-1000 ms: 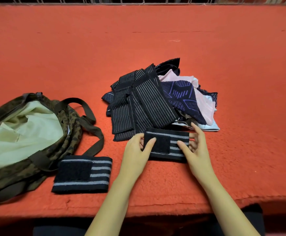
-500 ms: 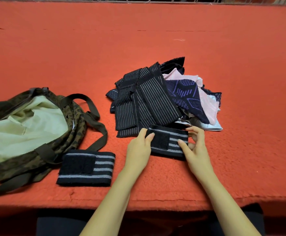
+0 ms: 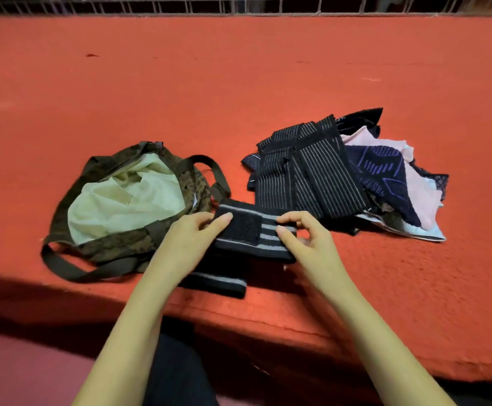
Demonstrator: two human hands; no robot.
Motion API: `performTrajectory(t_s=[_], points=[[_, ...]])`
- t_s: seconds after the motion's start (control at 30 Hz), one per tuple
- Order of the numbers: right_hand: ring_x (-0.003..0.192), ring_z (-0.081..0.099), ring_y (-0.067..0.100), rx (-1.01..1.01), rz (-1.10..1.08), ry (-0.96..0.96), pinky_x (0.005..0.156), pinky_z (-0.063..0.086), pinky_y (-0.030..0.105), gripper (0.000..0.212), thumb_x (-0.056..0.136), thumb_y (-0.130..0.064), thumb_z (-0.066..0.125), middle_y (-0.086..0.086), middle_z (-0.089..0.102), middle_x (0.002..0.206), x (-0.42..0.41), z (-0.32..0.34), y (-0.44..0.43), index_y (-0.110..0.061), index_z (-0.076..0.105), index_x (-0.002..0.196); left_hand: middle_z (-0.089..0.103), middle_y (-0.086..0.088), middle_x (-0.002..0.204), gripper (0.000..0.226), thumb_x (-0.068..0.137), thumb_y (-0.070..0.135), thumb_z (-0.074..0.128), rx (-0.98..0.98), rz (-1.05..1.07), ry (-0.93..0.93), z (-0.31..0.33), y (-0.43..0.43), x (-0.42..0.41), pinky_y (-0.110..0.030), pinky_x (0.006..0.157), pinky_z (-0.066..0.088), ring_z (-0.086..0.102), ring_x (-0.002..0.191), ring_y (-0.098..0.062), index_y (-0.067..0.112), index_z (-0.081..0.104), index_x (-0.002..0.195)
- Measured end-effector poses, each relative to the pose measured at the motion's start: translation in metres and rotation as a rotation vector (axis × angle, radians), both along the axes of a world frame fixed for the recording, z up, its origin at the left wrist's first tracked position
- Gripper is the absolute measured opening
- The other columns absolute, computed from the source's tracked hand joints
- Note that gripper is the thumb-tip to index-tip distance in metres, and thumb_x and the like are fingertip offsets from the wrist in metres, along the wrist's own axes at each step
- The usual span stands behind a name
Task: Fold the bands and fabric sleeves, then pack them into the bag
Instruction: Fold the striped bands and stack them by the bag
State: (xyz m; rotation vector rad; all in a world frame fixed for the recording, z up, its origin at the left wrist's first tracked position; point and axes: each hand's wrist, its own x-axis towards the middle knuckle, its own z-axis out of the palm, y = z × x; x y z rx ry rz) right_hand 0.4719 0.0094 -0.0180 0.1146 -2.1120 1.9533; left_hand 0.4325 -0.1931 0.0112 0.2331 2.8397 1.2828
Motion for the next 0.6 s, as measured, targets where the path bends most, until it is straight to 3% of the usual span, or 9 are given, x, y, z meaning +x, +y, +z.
performTrajectory(t_s=[0.1,0.27,0.33,0.4,0.47,0.53,0.6], points=[[0.056,0.054,0.002,0.022,0.05,-0.041,0.045,0.046,0.019,0.015,0.09,-0.007,0.06,-0.02,0.06,0.086,-0.005,-0.011,-0.026,-0.022,0.06,0.091,0.067,-0.012,0.085,0.045,0.08,0.06,0.059,0.084,0.125,-0.027,-0.004,-0.028,0.009,-0.033,0.075,0.045,0.063,0.085,-0.024,0.015,0.066,0.083],[0.049,0.048,0.009,0.127,0.084,-0.103,0.049,0.038,0.017,0.015,0.088,-0.009,0.063,-0.008,0.062,0.091,-0.004,-0.031,-0.046,-0.024,0.06,0.088,0.063,-0.01,0.074,0.031,0.08,0.047,0.068,0.031,0.26,0.0,-0.021,-0.048,0.017,-0.014,0.059,0.037,0.054,0.064,-0.01,0.016,0.062,0.081],[0.062,0.052,0.006,0.195,0.076,-0.106,0.06,0.039,0.018,0.017,0.086,-0.01,0.065,-0.003,0.063,0.092,-0.004,-0.034,-0.048,-0.026,0.061,0.086,0.06,-0.005,0.071,0.03,0.08,0.046,0.068,0.018,0.278,-0.008,-0.028,-0.05,0.018,-0.009,0.056,0.036,0.049,0.061,-0.003,0.016,0.061,0.08],[0.08,0.055,0.005,0.261,0.064,-0.104,0.074,0.04,0.018,0.018,0.086,-0.011,0.065,-0.001,0.064,0.095,-0.003,-0.035,-0.049,-0.029,0.061,0.085,0.063,-0.006,0.074,0.031,0.08,0.046,0.068,0.037,0.314,-0.02,-0.036,-0.049,0.019,-0.01,0.056,0.035,0.05,0.062,-0.004,0.015,0.062,0.081],[0.086,0.055,0.006,0.294,0.064,-0.098,0.077,0.041,0.018,0.016,0.087,-0.014,0.064,-0.001,0.062,0.096,-0.001,-0.036,-0.05,-0.029,0.061,0.087,0.064,-0.004,0.074,0.034,0.08,0.048,0.068,0.065,0.382,-0.011,-0.044,-0.047,0.02,-0.013,0.06,0.037,0.054,0.068,-0.01,0.014,0.062,0.081],[0.081,0.054,0.007,0.339,0.074,-0.094,0.075,0.042,0.021,0.01,0.089,-0.019,0.062,-0.006,0.059,0.095,0.001,-0.037,-0.052,-0.028,0.061,0.091,0.062,0.002,0.074,0.038,0.08,0.051,0.066,0.042,0.454,0.006,-0.048,-0.045,0.023,-0.027,0.07,0.041,0.056,0.077,-0.016,0.013,0.061,0.084],[0.071,0.05,0.003,0.362,0.083,-0.084,0.069,0.038,0.02,0.009,0.089,-0.019,0.061,-0.014,0.058,0.087,0.003,-0.038,-0.052,-0.027,0.061,0.093,0.06,0.006,0.075,0.041,0.08,0.054,0.064,0.028,0.489,0.003,-0.051,-0.044,0.024,-0.031,0.073,0.039,0.055,0.082,-0.016,0.014,0.061,0.087]])
